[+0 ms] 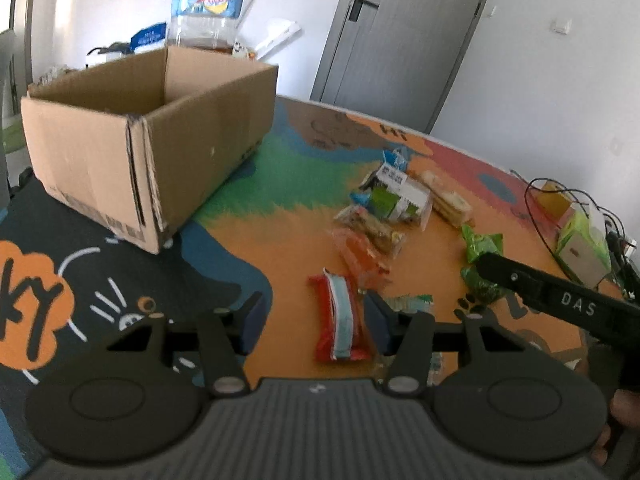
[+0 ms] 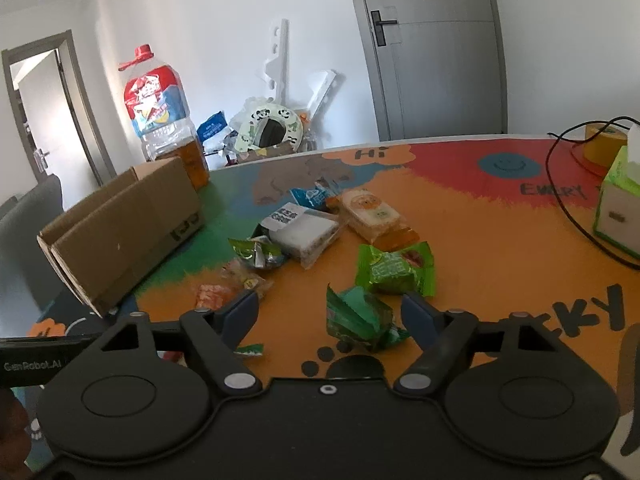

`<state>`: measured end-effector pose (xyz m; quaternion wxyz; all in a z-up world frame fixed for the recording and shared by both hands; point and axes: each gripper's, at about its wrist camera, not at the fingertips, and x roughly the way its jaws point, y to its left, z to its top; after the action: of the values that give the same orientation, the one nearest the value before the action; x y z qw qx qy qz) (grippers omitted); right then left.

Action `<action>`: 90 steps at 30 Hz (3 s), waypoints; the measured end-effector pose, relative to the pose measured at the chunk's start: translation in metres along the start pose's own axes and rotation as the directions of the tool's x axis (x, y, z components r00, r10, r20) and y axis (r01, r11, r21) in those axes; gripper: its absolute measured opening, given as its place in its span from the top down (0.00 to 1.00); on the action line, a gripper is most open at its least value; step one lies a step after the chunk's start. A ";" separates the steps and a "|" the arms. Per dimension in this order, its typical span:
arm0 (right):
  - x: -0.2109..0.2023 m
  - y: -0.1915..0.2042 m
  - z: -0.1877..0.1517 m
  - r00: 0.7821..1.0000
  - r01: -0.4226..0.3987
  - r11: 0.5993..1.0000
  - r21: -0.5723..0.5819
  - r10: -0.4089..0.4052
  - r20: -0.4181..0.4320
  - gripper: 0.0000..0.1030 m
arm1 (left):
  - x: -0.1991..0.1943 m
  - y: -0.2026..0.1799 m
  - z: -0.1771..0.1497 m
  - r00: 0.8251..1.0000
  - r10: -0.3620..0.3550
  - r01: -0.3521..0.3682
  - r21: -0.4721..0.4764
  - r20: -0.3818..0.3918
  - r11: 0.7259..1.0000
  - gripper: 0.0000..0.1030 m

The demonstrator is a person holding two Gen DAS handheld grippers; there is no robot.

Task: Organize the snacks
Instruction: 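Grasp the red-wrapped bar with the left tool while the right tool grasps a green packet, then carry both snacks into the cardboard box and open both tools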

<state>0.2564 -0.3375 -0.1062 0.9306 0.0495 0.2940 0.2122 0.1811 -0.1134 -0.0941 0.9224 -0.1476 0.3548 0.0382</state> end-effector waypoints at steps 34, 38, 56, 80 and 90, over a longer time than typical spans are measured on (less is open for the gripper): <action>-0.012 0.029 0.006 0.994 -0.094 0.996 0.003 0.093 0.048 0.70 | -0.033 0.002 0.013 0.997 0.010 -0.009 -0.002 0.081 1.000 0.82; -0.011 0.044 0.013 0.993 -0.108 0.994 -0.015 0.109 0.045 0.70 | -0.046 0.009 0.022 0.993 -0.002 0.004 -0.017 0.115 1.000 0.82; -0.002 0.099 0.045 0.989 -0.126 0.991 -0.040 0.129 0.077 0.70 | -0.068 0.054 0.074 0.986 -0.032 0.038 -0.031 0.163 0.999 0.82; 0.040 0.165 0.093 0.984 -0.116 0.988 -0.104 0.128 0.120 0.70 | 0.001 0.120 0.145 0.991 -0.021 0.026 -0.035 0.131 0.999 0.78; 0.064 0.196 0.106 0.979 -0.170 0.975 -0.145 0.184 0.088 0.70 | -0.013 0.149 0.148 0.991 0.009 0.005 -0.097 0.137 0.995 0.65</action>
<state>0.2920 -0.1298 -0.0104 0.9229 0.0226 0.2256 0.3112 0.2408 0.0734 -0.0180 0.9363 -0.1888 0.2885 0.0664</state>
